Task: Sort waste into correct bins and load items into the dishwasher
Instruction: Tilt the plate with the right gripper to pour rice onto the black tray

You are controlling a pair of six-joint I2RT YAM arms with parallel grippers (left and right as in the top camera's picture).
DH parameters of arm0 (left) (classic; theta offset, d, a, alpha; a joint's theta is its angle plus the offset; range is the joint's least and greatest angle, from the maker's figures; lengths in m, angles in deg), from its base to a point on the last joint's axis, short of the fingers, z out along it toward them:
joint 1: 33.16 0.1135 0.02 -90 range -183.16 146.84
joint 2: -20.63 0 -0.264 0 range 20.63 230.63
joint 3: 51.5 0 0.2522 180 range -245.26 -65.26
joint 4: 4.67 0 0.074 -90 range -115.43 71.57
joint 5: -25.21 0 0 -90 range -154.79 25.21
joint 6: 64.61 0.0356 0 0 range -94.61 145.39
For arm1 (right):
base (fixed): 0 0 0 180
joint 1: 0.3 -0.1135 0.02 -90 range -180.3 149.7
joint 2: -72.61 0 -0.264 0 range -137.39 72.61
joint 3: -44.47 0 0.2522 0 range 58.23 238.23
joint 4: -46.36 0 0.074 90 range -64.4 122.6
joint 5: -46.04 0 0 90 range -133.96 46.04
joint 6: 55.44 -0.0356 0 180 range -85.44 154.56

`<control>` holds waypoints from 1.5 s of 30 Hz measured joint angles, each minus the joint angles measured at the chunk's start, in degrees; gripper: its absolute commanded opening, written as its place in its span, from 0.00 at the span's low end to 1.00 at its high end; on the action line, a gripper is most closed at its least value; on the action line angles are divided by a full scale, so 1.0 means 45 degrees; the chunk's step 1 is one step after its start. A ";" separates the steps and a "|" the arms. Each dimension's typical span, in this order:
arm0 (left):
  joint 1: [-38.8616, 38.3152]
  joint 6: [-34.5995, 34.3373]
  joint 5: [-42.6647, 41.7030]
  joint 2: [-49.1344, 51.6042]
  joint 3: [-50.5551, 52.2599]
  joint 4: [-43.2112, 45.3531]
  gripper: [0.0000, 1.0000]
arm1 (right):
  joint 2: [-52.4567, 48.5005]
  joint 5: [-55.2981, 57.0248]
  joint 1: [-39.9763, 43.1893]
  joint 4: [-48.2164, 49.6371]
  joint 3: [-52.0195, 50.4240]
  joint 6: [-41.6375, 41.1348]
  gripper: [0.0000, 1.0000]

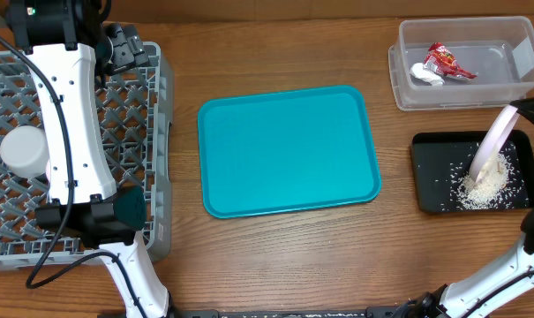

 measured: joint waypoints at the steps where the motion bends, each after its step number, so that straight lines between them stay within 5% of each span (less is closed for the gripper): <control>1: 0.0000 0.0000 0.0000 0.0000 0.0000 0.0005 1.00 | 0.0000 0.0005 0.0097 0.0015 0.0000 0.0058 0.04; 25: 0.0000 -0.0005 0.0000 0.0000 0.0000 0.0000 1.00 | 0.0000 -0.1321 0.0787 -0.0772 0.0000 0.2555 0.04; 45: 0.0000 0.0000 0.0000 0.0000 0.0000 0.0000 1.00 | 0.0005 -0.1112 0.0918 -0.0636 0.0024 0.2322 0.04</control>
